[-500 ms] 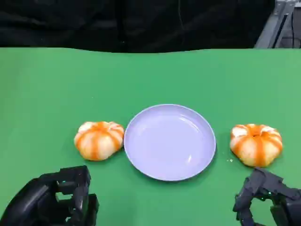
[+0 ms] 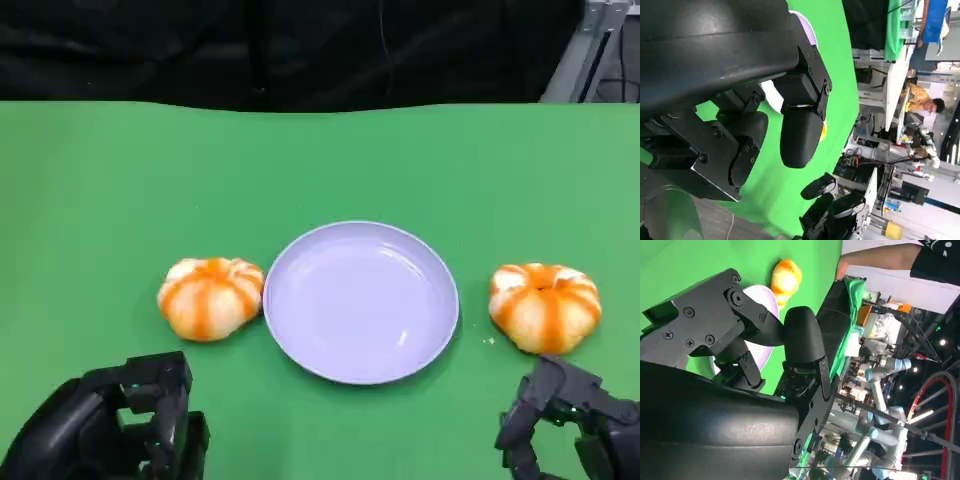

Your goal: Grasp the bread from the table and place it into the plate.

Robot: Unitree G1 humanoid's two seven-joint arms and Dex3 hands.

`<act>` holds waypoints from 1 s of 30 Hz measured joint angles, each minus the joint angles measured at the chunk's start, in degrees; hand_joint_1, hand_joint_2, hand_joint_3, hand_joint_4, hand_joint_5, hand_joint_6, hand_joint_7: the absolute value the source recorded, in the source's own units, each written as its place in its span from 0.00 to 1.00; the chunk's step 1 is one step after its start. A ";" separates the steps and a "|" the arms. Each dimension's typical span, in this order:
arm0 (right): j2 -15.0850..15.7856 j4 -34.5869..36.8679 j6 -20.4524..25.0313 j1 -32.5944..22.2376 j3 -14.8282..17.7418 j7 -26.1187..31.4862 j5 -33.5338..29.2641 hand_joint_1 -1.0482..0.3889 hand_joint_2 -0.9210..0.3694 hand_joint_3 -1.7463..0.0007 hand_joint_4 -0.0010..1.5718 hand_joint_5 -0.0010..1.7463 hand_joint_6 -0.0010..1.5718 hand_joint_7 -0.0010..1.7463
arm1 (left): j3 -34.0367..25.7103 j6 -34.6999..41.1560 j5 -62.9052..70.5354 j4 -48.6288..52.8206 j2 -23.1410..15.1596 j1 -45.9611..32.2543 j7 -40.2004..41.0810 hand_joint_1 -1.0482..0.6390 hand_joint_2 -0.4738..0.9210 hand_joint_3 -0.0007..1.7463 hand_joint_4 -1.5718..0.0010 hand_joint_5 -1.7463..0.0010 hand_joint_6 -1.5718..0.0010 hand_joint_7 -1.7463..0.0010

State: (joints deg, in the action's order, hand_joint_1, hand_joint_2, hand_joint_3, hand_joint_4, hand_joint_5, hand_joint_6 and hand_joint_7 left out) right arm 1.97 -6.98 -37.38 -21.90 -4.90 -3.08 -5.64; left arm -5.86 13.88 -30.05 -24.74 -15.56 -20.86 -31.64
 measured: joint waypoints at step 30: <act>-0.51 1.47 0.46 1.97 -0.01 1.08 -1.19 0.66 0.31 0.31 0.54 1.00 0.49 0.89 | 0.01 -39.13 48.37 11.46 1.31 3.77 16.76 0.07 1.00 0.01 0.96 0.70 0.73 0.95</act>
State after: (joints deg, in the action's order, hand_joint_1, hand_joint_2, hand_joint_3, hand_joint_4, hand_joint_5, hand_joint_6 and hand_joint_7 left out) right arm 1.46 -5.52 -36.92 -19.93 -4.91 -2.00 -6.83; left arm -5.85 -25.25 18.32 -13.28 -14.26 -17.09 -14.89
